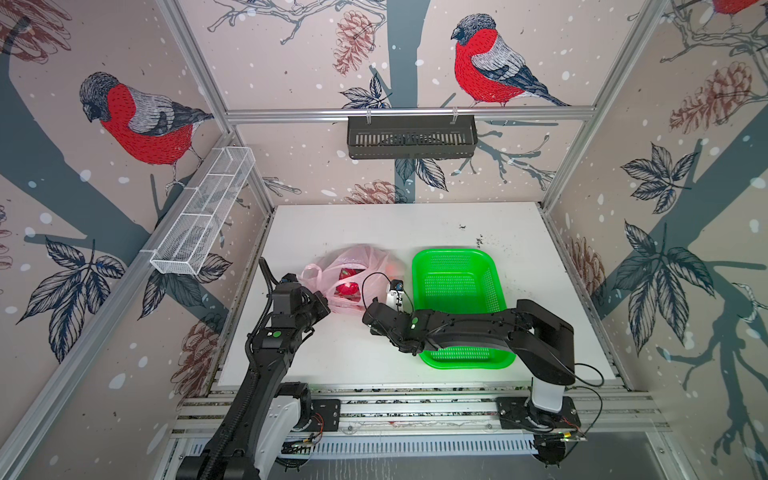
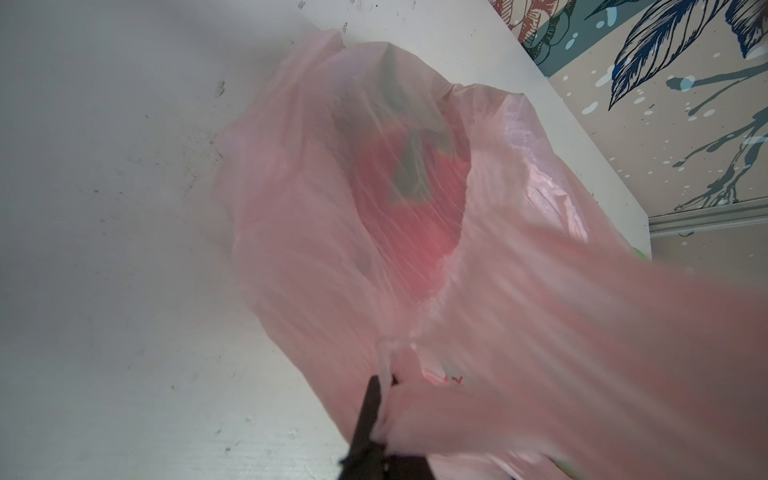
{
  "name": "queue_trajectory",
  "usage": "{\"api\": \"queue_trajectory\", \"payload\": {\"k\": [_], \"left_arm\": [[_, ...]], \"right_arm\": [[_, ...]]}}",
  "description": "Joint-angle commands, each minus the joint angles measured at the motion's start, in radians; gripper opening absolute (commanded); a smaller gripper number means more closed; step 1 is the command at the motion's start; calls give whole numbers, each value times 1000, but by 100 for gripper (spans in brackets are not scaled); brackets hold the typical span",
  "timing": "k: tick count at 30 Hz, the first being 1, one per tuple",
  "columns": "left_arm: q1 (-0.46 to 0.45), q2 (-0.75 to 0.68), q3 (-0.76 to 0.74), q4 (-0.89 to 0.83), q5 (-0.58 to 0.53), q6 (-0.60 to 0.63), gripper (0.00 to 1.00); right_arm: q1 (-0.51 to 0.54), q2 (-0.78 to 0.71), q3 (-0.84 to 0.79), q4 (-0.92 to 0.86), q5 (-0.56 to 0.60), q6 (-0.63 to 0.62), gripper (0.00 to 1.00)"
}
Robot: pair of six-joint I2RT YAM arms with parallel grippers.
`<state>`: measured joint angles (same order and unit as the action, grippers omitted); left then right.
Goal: Untie the knot of the plastic bag and take out the fruit
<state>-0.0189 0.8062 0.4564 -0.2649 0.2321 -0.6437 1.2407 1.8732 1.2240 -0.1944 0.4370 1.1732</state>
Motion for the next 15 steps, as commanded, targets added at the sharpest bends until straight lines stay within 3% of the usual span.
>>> {"api": "queue_trajectory", "payload": {"k": [1,8,15], "left_arm": [[2,-10,-11,56,-41,-14,0],[2,-39,-37,84,-24,-23,0],[2,-78,-50,114,1,-36,0]], "right_arm": [[5,-21,20,-78,29,-32,17],[64,-55,98,-190,76,-115,31],[152,-34,259,-287,144,-263,31]]}}
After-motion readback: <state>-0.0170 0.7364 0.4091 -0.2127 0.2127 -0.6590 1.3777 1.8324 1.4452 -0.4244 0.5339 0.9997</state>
